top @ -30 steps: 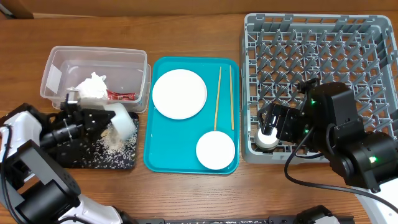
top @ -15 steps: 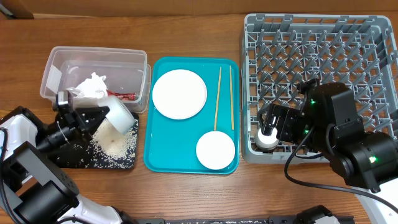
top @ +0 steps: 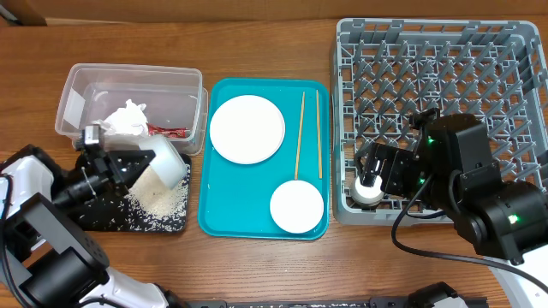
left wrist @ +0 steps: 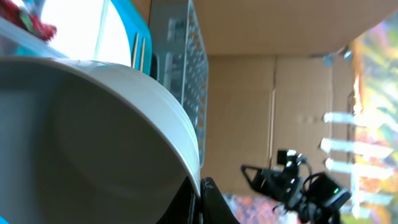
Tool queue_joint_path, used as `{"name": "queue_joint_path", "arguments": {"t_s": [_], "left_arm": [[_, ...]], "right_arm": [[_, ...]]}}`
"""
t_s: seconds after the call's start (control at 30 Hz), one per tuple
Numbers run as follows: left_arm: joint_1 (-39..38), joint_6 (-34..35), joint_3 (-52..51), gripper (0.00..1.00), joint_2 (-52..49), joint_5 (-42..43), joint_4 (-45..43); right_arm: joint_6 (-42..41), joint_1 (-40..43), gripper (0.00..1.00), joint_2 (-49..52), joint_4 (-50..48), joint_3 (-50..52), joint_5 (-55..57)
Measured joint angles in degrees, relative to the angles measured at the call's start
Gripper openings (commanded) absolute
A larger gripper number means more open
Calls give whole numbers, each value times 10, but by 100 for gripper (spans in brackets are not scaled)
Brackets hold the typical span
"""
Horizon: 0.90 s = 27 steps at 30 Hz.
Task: Sort waste into correct bins and load items into the dishwasher
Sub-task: 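Tip the bowl over the black tray to pour out the rice, then set the emptied bowl back on the teal tray with the left gripper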
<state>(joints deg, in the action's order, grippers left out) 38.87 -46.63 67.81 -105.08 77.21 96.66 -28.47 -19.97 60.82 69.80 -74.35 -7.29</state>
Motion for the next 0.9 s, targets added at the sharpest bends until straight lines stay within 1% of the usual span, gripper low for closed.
{"name": "queue_joint_path", "arguments": {"t_s": [0.17,0.23,0.27,0.33,0.37,0.43,0.5,0.57,0.67,0.73,0.8,0.83,0.87,0.9], "left_arm": [[-74,7,0,4,17,-26,-2],[-118,29,0,4,38,-42,-20],[-143,52,0,4,52,-56,-46],[-200,125,0,4,79,-99,-124],[-231,173,0,4,90,-135,-167],[-295,278,1,4,103,-220,-238],[-366,374,1,5,108,-305,-285],[-445,468,1,4,108,-397,-317],[-556,593,1,4,108,-530,-337],[-612,663,1,4,105,-611,-341],[-650,718,1,4,100,-673,-346],[-669,744,1,9,96,-704,-353],[-685,767,1,26,92,-726,-361],[-694,777,1,50,89,-739,-365]], "right_arm": [[0,0,100,0,0,0,0],[0,0,100,0,0,0,0],[0,0,100,0,0,0,0],[0,0,100,0,-1,0,0],[0,0,100,0,-2,0,0],[0,0,100,0,-3,0,0],[0,0,100,0,-3,0,0],[0,0,100,0,-3,0,0],[0,0,100,0,-3,0,0],[0,0,100,0,-3,0,0],[0,0,100,0,-3,0,0],[0,0,100,0,-3,0,0],[0,0,100,0,-3,0,0],[0,0,100,0,-3,0,0]]}}
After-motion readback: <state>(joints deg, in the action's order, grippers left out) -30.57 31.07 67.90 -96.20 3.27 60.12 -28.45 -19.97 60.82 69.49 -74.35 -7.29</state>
